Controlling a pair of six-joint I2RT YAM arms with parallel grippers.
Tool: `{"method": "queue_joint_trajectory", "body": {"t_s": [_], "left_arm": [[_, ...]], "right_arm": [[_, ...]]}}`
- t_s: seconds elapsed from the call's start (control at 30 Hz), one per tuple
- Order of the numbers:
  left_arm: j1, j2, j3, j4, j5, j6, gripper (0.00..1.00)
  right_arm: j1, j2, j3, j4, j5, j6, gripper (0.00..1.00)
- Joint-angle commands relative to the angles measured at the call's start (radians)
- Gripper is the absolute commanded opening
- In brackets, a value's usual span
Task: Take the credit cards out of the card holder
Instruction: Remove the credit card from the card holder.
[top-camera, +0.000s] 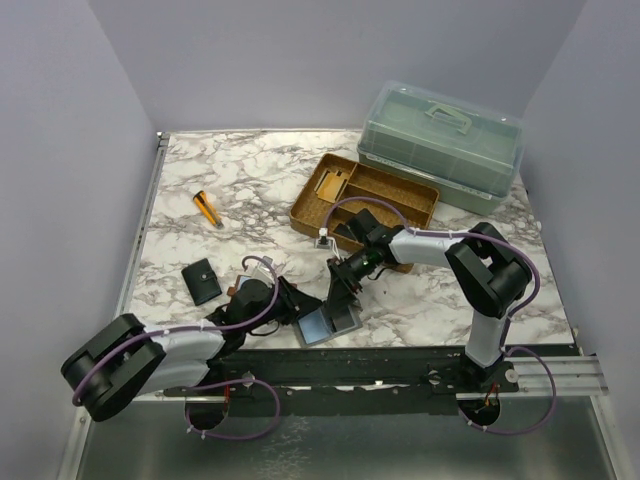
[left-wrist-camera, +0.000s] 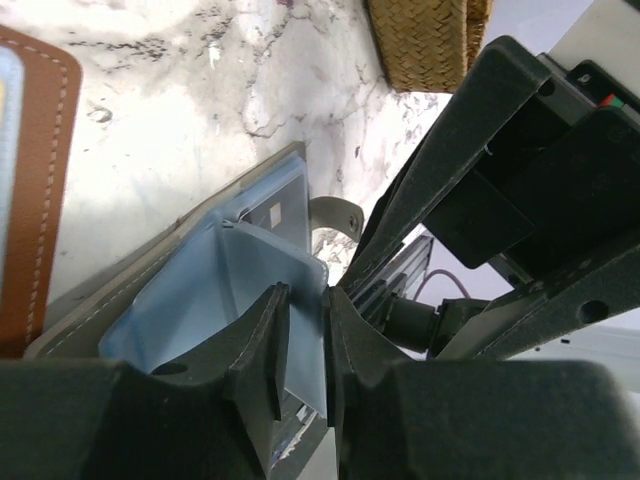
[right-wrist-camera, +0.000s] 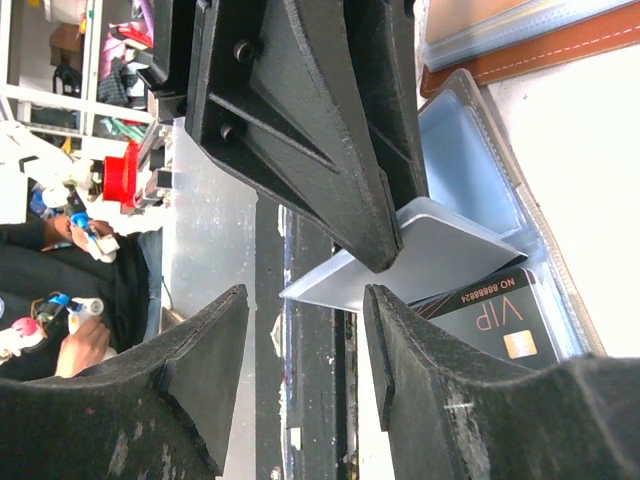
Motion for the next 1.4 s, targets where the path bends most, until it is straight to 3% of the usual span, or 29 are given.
{"method": "queue_joint_trajectory", "body": {"t_s": [0.0,0.13,0.3,0.47,0.63,1.03,1.37], "left_arm": [[0.006,-0.114,0.021,-0.242,-0.04,0.071,0.24],[0.009,-0.233,0.036,-0.412,-0.072,0.104,0.25],[0.013,-0.298,0.018,-0.478,-0.078,0.109,0.25],[0.013,-0.277,0.019,-0.479,-0.066,0.119,0.25],[0.015,-0.279,0.025,-0.464,-0.035,0.14,0.32],[0.016,-0.27,-0.012,-0.3,0.024,0.131,0.29],[0.016,-0.193,-0.007,-0.298,0.005,0.116,0.29]], "right_arm": [[0.006,0.012,0.026,-0.016,0.047,-0.034,0.56],[0.007,0.022,0.038,-0.031,0.114,-0.041,0.56],[0.007,0.046,0.051,-0.046,0.166,-0.042,0.56],[0.007,0.057,0.059,-0.058,0.199,-0.047,0.56],[0.006,0.062,0.063,-0.065,0.215,-0.051,0.55],[0.006,0.064,0.073,-0.078,0.204,-0.058,0.55],[0.006,0.071,0.077,-0.083,0.212,-0.058,0.55]]}}
